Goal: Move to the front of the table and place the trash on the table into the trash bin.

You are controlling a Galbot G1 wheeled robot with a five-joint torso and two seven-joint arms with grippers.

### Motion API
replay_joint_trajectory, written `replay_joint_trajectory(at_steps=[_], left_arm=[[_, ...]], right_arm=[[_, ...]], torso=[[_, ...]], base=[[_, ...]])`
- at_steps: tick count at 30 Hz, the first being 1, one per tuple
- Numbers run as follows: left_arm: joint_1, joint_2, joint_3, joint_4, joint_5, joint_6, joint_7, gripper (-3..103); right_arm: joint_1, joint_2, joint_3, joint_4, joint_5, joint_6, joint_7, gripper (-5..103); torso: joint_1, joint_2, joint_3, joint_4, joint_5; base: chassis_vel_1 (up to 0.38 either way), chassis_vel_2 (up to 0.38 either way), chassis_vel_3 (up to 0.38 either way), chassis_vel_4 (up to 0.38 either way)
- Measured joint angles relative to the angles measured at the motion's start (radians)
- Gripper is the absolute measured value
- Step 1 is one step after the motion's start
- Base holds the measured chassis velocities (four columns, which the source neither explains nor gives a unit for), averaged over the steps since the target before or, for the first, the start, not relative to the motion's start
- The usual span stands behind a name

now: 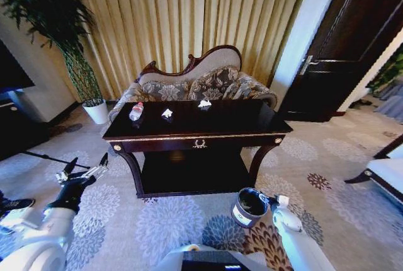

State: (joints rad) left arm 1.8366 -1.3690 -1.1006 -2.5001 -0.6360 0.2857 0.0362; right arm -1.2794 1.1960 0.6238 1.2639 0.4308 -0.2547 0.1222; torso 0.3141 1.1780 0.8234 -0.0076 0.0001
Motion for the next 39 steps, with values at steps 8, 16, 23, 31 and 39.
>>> replay_joint_trajectory(at_steps=[8,16,23,31,39], left_arm=[[-0.002,0.003,-0.005,0.000,-0.007,0.000,0.000,100],[-0.007,-0.002,0.001,0.000,-0.007,0.002,0.001,100],[-0.006,0.000,0.001,0.000,-0.007,0.003,0.001,100],[-0.005,0.001,0.001,0.000,-0.007,0.003,0.001,100],[-0.003,0.001,-0.001,0.000,-0.007,0.003,0.001,100]], right_arm=[[-0.019,-0.002,0.006,0.035,0.008,-0.017,0.000,100],[-0.134,-0.033,0.047,0.389,0.118,0.057,-0.076,100],[-0.208,-0.062,0.073,0.700,0.168,0.068,-0.058,100],[-0.253,-0.103,0.081,0.970,0.194,0.001,-0.005,100],[-0.260,-0.131,0.084,1.096,0.207,-0.090,0.017,100]], torso=[[0.000,0.000,0.000,0.0000,0.0001],[0.000,0.000,0.000,0.0002,-0.0004],[0.000,0.000,0.000,0.0001,0.0000],[0.000,0.000,0.000,0.0000,-0.0001],[0.000,0.000,0.000,0.0000,-0.0002]], base=[[0.000,0.000,0.000,0.000],[0.000,0.000,0.000,0.000],[0.000,0.000,0.000,0.000],[0.000,0.000,0.000,0.000],[0.000,0.000,0.000,0.000]])
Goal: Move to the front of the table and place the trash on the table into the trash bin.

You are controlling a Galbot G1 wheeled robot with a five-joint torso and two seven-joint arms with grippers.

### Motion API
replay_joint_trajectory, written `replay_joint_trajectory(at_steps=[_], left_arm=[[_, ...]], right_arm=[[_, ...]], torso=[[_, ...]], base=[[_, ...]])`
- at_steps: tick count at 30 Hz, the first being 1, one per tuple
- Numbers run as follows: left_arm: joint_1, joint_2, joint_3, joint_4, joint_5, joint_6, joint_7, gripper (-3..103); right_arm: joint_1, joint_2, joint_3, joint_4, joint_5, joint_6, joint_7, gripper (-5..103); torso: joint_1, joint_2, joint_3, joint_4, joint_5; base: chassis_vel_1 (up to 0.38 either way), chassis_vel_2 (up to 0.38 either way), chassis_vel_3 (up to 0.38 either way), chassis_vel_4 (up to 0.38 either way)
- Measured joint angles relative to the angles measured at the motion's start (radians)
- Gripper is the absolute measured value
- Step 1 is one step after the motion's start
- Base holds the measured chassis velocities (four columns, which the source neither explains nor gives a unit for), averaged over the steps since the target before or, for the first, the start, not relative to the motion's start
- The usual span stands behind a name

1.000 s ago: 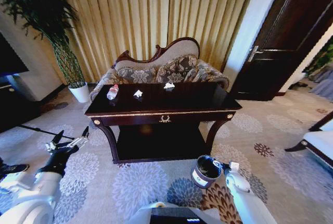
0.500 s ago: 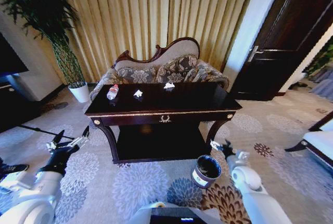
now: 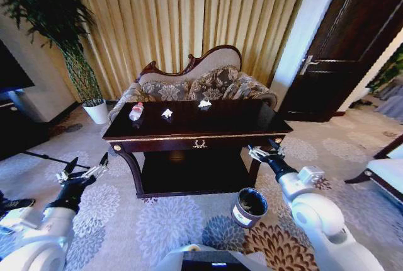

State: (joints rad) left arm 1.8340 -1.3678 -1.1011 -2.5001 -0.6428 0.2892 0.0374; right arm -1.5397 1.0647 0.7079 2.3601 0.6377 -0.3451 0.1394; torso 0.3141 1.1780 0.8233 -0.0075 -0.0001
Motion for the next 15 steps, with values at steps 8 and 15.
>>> replay_joint_trajectory(at_steps=[8,15], left_arm=[[-0.004,0.017,-0.017,0.000,-0.017,0.008,-0.001,100],[-0.007,0.017,-0.014,0.000,-0.019,0.014,-0.002,100]], right_arm=[[0.008,0.008,-0.006,-0.023,-0.017,0.000,0.001,100],[0.009,0.011,-0.002,-0.031,-0.018,0.004,0.001,100]], torso=[[0.000,0.000,0.000,0.0000,0.0003],[0.000,0.000,0.000,0.0000,0.0001]], base=[[-0.032,0.032,0.029,-0.038],[-0.152,0.162,0.163,-0.149]])
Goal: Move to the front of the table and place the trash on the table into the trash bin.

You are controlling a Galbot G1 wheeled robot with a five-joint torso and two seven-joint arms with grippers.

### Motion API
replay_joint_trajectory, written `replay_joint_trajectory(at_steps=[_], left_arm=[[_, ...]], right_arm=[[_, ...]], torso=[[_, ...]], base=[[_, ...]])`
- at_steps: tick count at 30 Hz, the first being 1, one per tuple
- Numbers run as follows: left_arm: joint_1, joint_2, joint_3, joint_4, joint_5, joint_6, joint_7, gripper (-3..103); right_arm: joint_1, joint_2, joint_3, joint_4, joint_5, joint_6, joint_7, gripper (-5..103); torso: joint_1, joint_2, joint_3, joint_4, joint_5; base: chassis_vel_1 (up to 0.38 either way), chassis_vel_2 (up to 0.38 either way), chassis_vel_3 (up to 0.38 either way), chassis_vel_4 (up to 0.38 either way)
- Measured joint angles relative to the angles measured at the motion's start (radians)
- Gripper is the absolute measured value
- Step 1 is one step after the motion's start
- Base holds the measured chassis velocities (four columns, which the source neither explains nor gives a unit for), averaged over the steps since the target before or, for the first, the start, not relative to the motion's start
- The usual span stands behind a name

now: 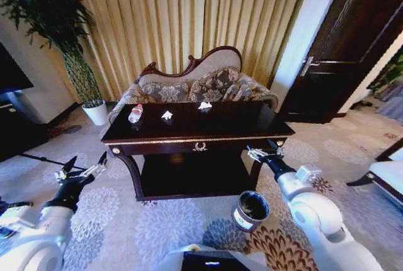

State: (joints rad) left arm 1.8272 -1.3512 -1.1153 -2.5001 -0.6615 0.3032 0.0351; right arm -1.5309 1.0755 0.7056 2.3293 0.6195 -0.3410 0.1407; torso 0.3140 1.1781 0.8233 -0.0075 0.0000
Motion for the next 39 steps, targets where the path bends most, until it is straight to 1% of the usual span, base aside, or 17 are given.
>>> replay_joint_trajectory(at_steps=[10,16,19,20,23,25,26,28,29,30,31,33,34,36,37,39], left_arm=[[0.000,0.000,-0.002,0.000,0.001,0.000,-0.001,100],[0.008,-0.003,0.000,0.000,0.003,0.001,-0.002,100],[0.018,-0.002,0.000,0.000,0.003,0.000,-0.003,100],[0.018,-0.002,0.000,0.000,0.003,0.000,-0.003,100],[0.021,-0.003,0.006,0.000,0.003,-0.007,-0.003,100],[0.025,-0.004,0.008,0.000,0.006,-0.015,-0.003,100],[0.025,-0.004,0.008,0.000,0.006,-0.015,-0.003,100],[0.029,-0.005,0.004,0.000,0.007,-0.015,-0.003,100],[0.031,-0.007,0.000,0.000,0.008,-0.015,-0.003,100],[0.034,-0.013,-0.005,0.000,0.009,-0.016,-0.003,100],[0.034,-0.013,-0.005,0.000,0.009,-0.016,-0.003,100],[0.041,-0.024,-0.012,0.000,0.015,-0.019,-0.002,100],[0.044,-0.028,-0.014,0.000,0.019,-0.020,-0.002,100],[0.055,-0.042,-0.022,0.000,0.026,-0.024,0.000,100],[0.055,-0.042,-0.022,0.000,0.026,-0.024,0.000,100],[0.060,-0.052,-0.031,0.000,0.028,-0.026,0.001,100]], right_arm=[[0.004,0.001,-0.010,-0.012,-0.018,0.005,0.000,100],[0.037,-0.001,-0.029,-0.053,-0.010,0.004,0.001,100],[0.104,-0.027,-0.052,-0.106,0.020,-0.004,0.001,100],[0.104,-0.027,-0.052,-0.106,0.020,-0.004,0.001,100],[0.185,-0.059,-0.088,-0.156,0.057,-0.029,0.001,100],[0.282,-0.098,-0.159,-0.216,0.088,-0.049,0.001,100],[0.282,-0.098,-0.159,-0.216,0.088,-0.049,0.001,100],[0.353,-0.119,-0.218,-0.256,0.106,-0.059,0.002,100],[0.406,-0.130,-0.259,-0.285,0.115,-0.068,0.005,100],[0.492,-0.140,-0.320,-0.323,0.128,-0.078,0.015,100],[0.492,-0.140,-0.320,-0.323,0.128,-0.078,0.015,100],[0.610,-0.145,-0.408,-0.373,0.160,-0.112,0.042,100],[0.635,-0.145,-0.427,-0.382,0.169,-0.123,0.050,100],[0.752,-0.137,-0.519,-0.428,0.203,-0.171,0.089,100],[0.752,-0.137,-0.519,-0.428,0.203,-0.171,0.089,100],[0.825,-0.127,-0.579,-0.465,0.219,-0.190,0.109,100]], torso=[[0.001,-0.001,0.000,0.0001,0.0001],[0.001,0.000,0.000,-0.0001,0.0001],[-0.001,0.000,0.000,0.0000,0.0001],[-0.001,0.000,0.000,0.0000,0.0001],[-0.001,0.000,0.000,-0.0002,0.0001],[0.000,0.000,0.000,0.0001,0.0001],[0.000,0.000,0.000,0.0001,0.0001],[0.000,0.000,0.000,0.0000,0.0001],[0.000,0.000,0.000,0.0000,0.0004],[0.000,0.000,0.000,-0.0001,0.0001],[0.000,0.000,0.000,-0.0001,0.0001],[0.000,0.000,0.000,0.0008,-0.0001],[0.000,0.000,0.000,0.0005,0.0001],[0.000,0.000,0.000,0.0000,-0.0002],[0.000,0.000,0.000,0.0000,-0.0002],[0.000,0.000,0.000,-0.0001,-0.0002]], base=[[-0.202,0.202,0.209,-0.200],[-0.041,0.025,0.038,-0.040],[0.030,-0.031,-0.023,0.035],[0.059,-0.048,-0.033,0.053],[0.020,-0.016,-0.014,0.015],[0.000,0.000,0.000,0.000],[0.000,0.000,0.000,0.000],[0.000,0.000,0.000,0.000],[0.000,0.000,0.000,0.000],[0.000,0.000,0.000,0.000],[0.000,0.000,0.000,0.000],[0.000,0.000,0.000,0.000],[0.000,0.000,0.000,0.000],[0.000,0.000,0.000,0.000],[0.000,0.000,0.000,0.000],[0.000,0.000,0.000,0.000]])
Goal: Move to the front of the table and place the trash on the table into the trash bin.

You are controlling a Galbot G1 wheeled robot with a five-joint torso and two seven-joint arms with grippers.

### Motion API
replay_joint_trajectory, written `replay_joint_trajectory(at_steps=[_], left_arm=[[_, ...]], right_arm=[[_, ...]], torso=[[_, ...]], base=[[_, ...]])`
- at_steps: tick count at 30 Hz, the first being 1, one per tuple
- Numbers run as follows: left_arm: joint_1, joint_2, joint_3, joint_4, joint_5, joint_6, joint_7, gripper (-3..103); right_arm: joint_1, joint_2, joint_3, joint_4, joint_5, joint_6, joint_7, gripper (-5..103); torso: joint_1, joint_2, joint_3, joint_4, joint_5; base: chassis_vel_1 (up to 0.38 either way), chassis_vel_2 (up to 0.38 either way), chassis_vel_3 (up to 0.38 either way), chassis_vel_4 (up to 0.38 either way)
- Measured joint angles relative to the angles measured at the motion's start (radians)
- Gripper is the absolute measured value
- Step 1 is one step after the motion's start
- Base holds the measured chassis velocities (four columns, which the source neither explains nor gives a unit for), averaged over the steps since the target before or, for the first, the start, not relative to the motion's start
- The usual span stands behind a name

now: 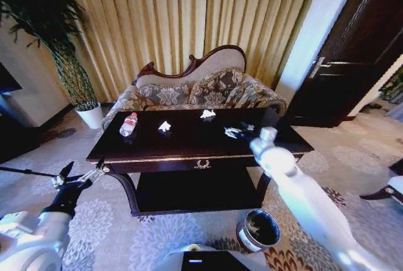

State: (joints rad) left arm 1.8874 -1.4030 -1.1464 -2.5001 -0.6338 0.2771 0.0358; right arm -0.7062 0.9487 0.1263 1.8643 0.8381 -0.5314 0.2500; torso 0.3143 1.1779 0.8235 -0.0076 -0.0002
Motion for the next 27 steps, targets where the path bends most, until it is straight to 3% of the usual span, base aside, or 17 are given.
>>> replay_joint_trajectory(at_steps=[7,14,21,27], left_arm=[[0.004,-0.005,-0.022,0.000,-0.001,-0.001,0.000,100],[0.005,-0.009,-0.024,0.000,-0.003,-0.001,0.000,100],[0.002,-0.010,-0.025,0.000,-0.006,-0.004,0.000,100],[0.000,-0.016,-0.026,0.000,-0.008,-0.012,0.000,100]], right_arm=[[0.249,0.086,-0.167,-0.184,0.017,-0.033,0.049,100],[0.340,0.155,-0.218,-0.316,0.013,-0.036,0.061,100],[0.438,0.252,-0.271,-0.528,-0.071,-0.035,0.065,100],[0.517,0.318,-0.286,-0.646,-0.067,-0.052,0.073,100]], torso=[[0.000,0.000,0.000,0.0001,0.0000],[0.000,0.000,0.000,0.0001,0.0001],[0.000,0.000,0.000,0.0000,0.0002],[0.000,0.000,0.000,0.0001,0.0000]], base=[[0.000,0.000,0.000,0.000],[0.000,0.000,0.000,0.000],[0.000,0.000,0.000,0.000],[0.000,0.000,0.000,0.000]])
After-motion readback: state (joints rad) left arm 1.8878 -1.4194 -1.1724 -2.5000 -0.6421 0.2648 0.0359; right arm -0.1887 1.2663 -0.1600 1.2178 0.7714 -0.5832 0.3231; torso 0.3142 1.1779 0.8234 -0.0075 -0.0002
